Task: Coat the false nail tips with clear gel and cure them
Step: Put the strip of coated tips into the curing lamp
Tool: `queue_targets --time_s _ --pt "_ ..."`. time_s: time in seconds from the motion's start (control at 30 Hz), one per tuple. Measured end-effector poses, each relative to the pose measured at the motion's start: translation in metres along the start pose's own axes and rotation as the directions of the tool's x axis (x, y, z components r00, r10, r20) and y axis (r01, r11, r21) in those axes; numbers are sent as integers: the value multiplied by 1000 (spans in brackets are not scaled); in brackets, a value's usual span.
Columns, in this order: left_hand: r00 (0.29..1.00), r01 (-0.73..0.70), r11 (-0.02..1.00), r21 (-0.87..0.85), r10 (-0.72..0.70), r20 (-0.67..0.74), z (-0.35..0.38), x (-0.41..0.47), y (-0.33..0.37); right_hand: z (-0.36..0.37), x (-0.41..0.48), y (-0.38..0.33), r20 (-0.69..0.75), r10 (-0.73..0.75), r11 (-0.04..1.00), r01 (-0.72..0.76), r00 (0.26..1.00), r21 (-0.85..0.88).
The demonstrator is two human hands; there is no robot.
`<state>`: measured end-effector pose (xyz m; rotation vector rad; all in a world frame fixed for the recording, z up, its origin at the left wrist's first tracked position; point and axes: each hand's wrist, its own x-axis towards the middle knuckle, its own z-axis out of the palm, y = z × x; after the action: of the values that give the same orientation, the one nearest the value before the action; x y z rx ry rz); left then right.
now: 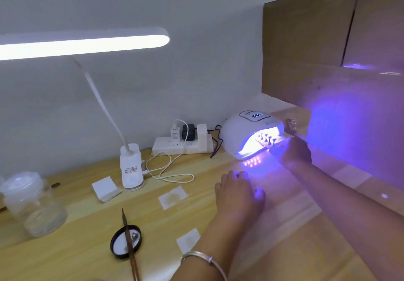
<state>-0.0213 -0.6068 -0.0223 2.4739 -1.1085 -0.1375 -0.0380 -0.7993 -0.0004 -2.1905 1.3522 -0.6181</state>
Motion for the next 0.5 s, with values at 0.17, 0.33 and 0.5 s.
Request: queue_targets --time_s 0.17,0.33,0.5 --pt "985 -1 996 87 16 -170 18 23 -2 15 17 -13 -42 13 1000 -14 999 -25" --pt "947 16 990 138 30 -319 26 24 -3 40 21 -16 -55 -155 987 152 986 -60" --pt "951 36 987 158 15 -308 25 34 -4 53 26 -8 -38 -315 948 313 948 -59"
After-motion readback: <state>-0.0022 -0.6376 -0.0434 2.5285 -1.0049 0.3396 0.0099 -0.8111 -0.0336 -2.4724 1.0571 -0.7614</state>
